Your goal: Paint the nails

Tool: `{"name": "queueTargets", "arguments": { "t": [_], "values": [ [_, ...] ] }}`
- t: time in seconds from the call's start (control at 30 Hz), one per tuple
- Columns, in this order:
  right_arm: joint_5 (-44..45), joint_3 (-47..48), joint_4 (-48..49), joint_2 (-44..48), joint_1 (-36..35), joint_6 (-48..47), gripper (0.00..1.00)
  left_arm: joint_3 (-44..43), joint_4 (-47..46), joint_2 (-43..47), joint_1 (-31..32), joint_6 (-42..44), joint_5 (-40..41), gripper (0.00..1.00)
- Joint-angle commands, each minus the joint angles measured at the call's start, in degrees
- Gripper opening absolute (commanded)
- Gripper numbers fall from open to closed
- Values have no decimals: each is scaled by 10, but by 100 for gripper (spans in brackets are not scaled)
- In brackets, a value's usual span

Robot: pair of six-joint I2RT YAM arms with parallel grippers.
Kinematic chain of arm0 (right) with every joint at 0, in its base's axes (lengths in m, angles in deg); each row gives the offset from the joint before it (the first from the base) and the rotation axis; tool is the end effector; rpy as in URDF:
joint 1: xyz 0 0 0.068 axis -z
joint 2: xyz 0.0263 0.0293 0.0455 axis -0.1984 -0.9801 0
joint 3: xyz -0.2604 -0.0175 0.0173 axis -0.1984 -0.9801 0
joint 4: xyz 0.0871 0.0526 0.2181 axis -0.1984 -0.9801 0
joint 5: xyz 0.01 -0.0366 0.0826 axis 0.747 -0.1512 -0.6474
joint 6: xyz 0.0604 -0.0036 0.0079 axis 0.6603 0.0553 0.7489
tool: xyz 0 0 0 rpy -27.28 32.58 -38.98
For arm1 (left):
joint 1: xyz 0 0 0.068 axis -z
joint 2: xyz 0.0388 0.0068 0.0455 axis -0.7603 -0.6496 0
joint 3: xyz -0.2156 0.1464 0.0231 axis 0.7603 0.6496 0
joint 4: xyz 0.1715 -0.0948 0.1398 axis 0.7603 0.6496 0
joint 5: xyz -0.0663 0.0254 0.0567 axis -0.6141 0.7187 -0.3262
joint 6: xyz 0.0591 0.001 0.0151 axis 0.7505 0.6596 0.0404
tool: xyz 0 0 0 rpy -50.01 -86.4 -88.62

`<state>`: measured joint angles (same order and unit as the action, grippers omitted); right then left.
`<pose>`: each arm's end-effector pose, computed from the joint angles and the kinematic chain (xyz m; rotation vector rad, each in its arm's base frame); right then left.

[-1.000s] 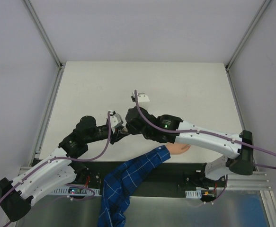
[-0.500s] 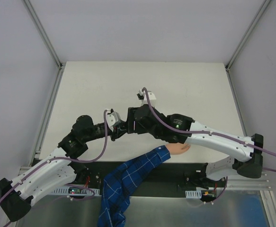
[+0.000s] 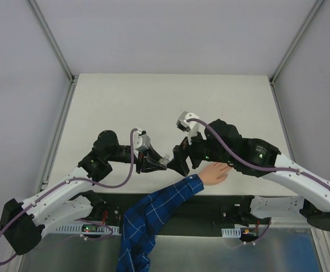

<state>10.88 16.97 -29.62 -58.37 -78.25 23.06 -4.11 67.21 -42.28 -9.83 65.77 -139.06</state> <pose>0.0845 0.1971 0.4073 -1.1154 1.6866 0.7537 0.1176 -0.1439 0.3027 1.1988 1.1642 -1.2379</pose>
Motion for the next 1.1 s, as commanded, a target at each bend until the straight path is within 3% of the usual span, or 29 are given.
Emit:
{"name": "queueTargets", "arguments": {
  "t": [0.0,0.17,0.47,1.07],
  "values": [
    [-131,3,-37,5,13,-184,79,-47,-76,-52,-3,-84,-187,0],
    [-151,60,-106,-50,22,-230,66,-58,-77,-68,-3,-100,-207,0],
    [-197,76,-93,-79,33,-265,51,-58,-73,-74,-3,-98,-210,0],
    [-274,102,-108,-107,42,-283,38,-60,-65,-76,-3,-95,-201,0]
  ]
}}
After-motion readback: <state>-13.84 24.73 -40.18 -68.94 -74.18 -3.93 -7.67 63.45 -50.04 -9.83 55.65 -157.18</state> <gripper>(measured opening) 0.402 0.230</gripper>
